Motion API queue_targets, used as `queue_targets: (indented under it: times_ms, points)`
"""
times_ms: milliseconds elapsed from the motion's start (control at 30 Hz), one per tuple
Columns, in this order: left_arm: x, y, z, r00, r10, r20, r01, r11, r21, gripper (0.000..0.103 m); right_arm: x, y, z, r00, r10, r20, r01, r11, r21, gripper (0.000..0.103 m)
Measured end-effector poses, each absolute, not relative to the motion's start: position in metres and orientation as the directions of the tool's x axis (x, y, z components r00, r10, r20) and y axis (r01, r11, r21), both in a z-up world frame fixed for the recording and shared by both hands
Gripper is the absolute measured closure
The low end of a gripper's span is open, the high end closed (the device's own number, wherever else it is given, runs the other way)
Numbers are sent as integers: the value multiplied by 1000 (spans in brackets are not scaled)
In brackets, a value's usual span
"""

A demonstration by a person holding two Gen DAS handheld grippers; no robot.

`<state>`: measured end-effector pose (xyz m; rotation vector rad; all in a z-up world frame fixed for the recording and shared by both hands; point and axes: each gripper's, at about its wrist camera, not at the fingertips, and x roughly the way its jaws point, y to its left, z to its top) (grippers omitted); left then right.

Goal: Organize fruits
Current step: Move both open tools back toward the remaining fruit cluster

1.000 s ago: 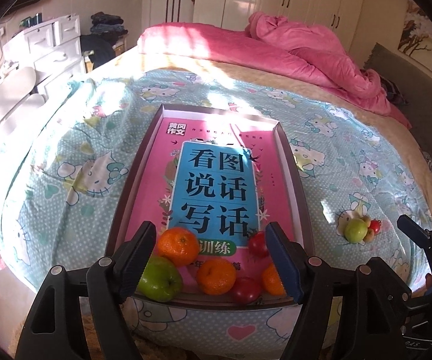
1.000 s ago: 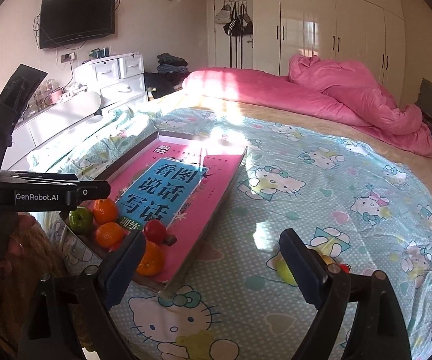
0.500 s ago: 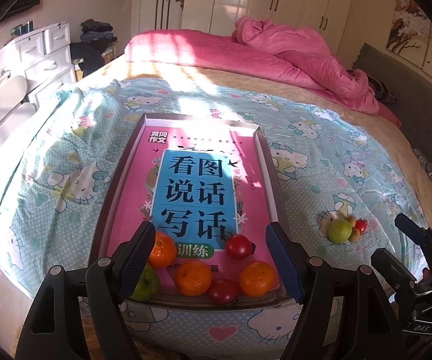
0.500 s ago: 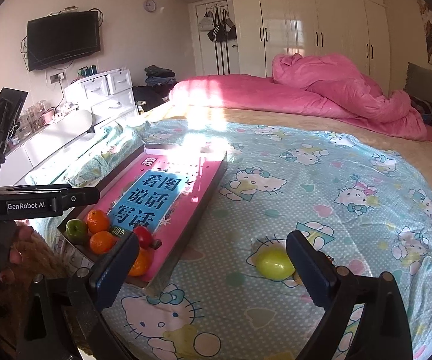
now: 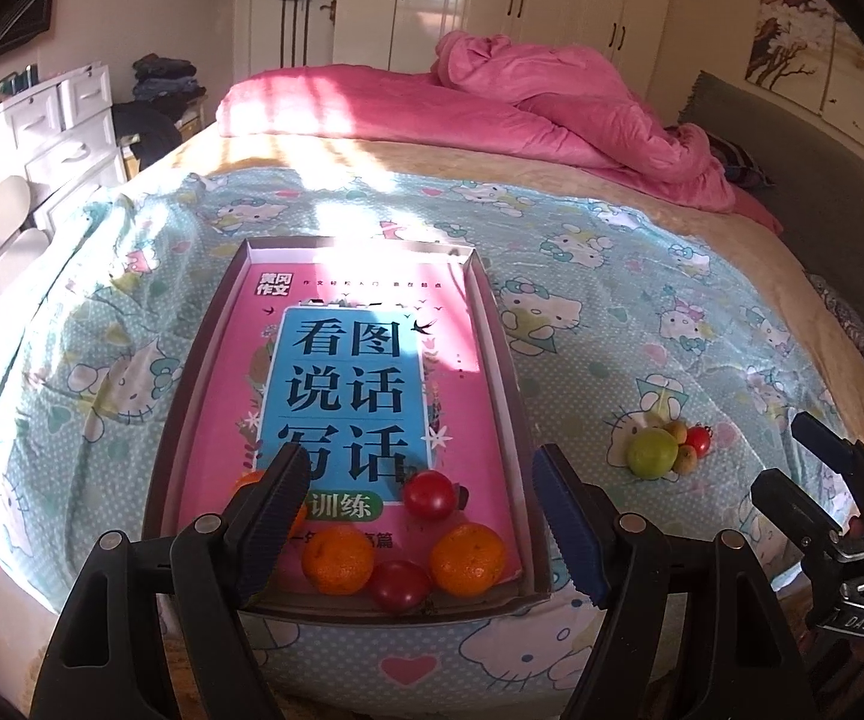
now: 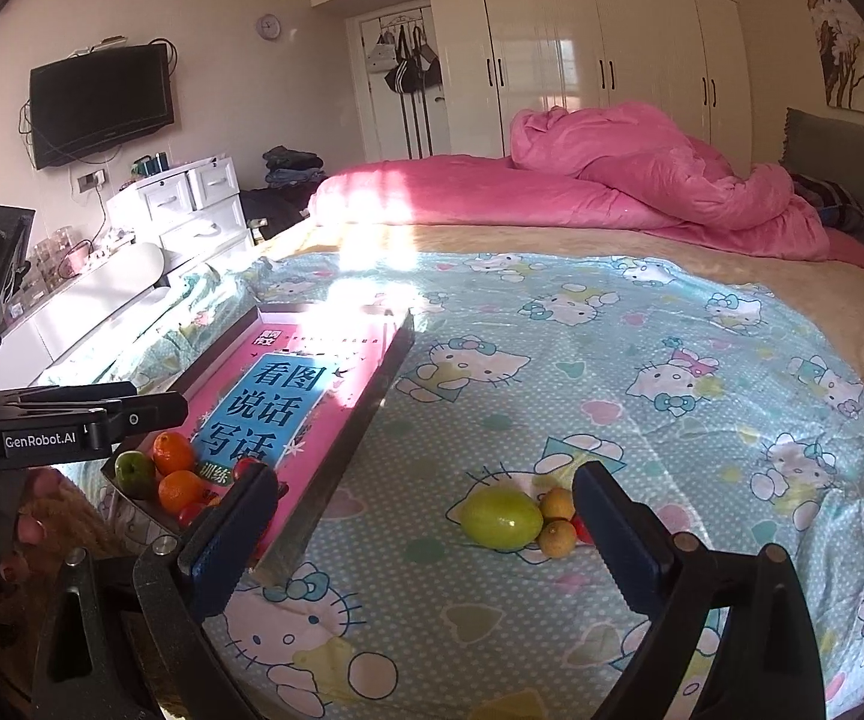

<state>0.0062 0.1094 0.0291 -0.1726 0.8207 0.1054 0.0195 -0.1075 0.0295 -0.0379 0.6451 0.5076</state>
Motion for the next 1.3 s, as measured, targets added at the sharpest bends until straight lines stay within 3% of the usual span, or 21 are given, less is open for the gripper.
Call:
queue_targets:
  times_ms: [800, 1300]
  points:
    - [15, 52, 26, 674, -97, -733, 35, 994, -100, 25, 30, -186, 24, 720, 318, -616, -263, 948, 182, 4]
    - [37, -1, 20, 632, -183, -753, 170, 981, -95, 25, 28, -203, 20, 720, 276, -637, -236, 960, 149, 4]
